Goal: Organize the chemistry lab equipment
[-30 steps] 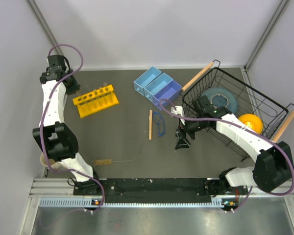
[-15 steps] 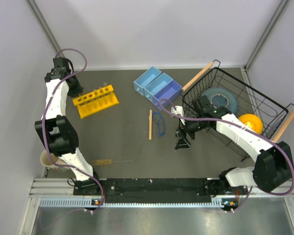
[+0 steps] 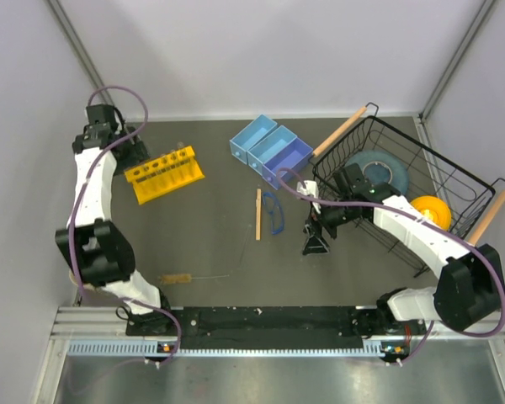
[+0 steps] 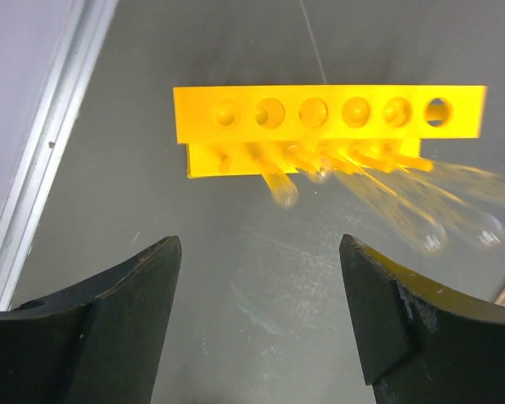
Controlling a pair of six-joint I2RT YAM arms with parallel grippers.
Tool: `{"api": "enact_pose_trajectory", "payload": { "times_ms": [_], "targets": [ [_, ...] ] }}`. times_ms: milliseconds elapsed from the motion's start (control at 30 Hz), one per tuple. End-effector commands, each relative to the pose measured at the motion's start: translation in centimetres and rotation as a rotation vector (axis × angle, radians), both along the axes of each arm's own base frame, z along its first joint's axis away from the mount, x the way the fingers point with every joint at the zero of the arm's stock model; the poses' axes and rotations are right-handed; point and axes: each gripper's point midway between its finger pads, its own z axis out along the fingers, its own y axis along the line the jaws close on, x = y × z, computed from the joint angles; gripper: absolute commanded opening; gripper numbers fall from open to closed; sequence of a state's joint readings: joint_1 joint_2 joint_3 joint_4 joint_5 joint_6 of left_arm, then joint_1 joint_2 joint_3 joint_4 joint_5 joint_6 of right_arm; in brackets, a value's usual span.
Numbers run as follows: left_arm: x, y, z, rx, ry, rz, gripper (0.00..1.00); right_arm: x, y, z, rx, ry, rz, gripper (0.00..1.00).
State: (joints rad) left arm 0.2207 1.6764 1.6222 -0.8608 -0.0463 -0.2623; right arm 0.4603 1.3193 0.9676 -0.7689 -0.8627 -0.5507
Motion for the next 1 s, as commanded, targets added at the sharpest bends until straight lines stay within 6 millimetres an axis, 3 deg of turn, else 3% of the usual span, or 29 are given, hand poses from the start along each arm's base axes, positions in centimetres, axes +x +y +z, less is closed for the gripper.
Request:
{"api": "enact_pose_trajectory", "payload": {
  "times_ms": [0, 67, 100, 133, 200, 233, 267, 333, 367, 400, 467, 533, 667, 800, 867, 967],
  "targets": [
    [-2.6, -0.6, 9.1, 0.066, -0.286, 0.001, 0.84, 0.8, -0.7, 1.1, 0.06, -0.075, -0.011, 0.88],
    [-3.4, -1.5, 9.6, 0.046, -0.342, -0.028, 0.87, 0.8, -1.0, 1.7, 0.082, -0.091, -0.018, 0.87],
    [-4.5, -2.6, 11.1, 0.024, -0.397, -0.057, 0.89, 0.9, -1.2, 1.8, 0.086, -0.099, -0.025, 0.88],
    [-5.1, -3.6, 10.4, -0.011, -0.398, -0.086, 0.89, 1.1, -1.5, 2.1, 0.094, -0.11, -0.036, 0.88],
    [-6.9, -6.5, 11.6, -0.107, -0.459, -0.167, 0.89, 1.2, -1.6, 3.0, 0.103, -0.145, -0.046, 0.88],
    [-7.5, -7.5, 10.4, -0.142, -0.45, -0.195, 0.89, 1.2, -1.7, 3.4, 0.107, -0.163, -0.049, 0.88],
    [-8.5, -9.4, 11.3, -0.179, -0.489, -0.251, 0.89, 1.3, -1.8, 3.7, 0.104, -0.174, -0.059, 0.88],
    [-9.7, -11.6, 9.9, -0.223, -0.466, -0.306, 0.89, 1.7, -2.0, 4.9, 0.105, -0.236, -0.072, 0.88],
    [-10.6, -14.2, 9.9, -0.25, -0.465, -0.378, 0.89, 2.1, -2.3, 5.2, 0.086, -0.265, -0.094, 0.88],
    [-11.0, -15.0, 9.3, -0.246, -0.453, -0.388, 0.89, 2.3, -2.5, 5.8, 0.083, -0.292, -0.103, 0.88],
    [-12.7, -19.0, 7.5, -0.297, -0.395, -0.483, 0.89, 2.9, -2.7, 6.9, 0.076, -0.327, -0.131, 0.91],
    [-14.1, -21.3, 5.1, -0.313, -0.329, -0.53, 0.85, 3.2, -2.7, 8.2, 0.082, -0.334, -0.167, 0.98],
    [-15.8, -23.9, 0.4, -0.311, -0.22, -0.544, 0.81, 2.7, -2.1, 9.0, 0.119, -0.246, -0.202, 0.99],
    [-17.5, -26.2, -4.7, -0.268, -0.07, -0.581, 0.79, 1.7, -1.3, 8.7, 0.162, -0.173, -0.156, 0.99],
    [-18.3, -27.5, -6.8, -0.242, -0.001, -0.581, 0.72, 1.3, -1.1, 8.3, 0.174, -0.148, -0.137, 0.99],
    [-19.1, -29.5, -9.1, -0.179, 0.045, -0.591, 0.71, 1.0, -1.0, 7.8, 0.179, -0.11, -0.129, 0.99]
  ]
}}
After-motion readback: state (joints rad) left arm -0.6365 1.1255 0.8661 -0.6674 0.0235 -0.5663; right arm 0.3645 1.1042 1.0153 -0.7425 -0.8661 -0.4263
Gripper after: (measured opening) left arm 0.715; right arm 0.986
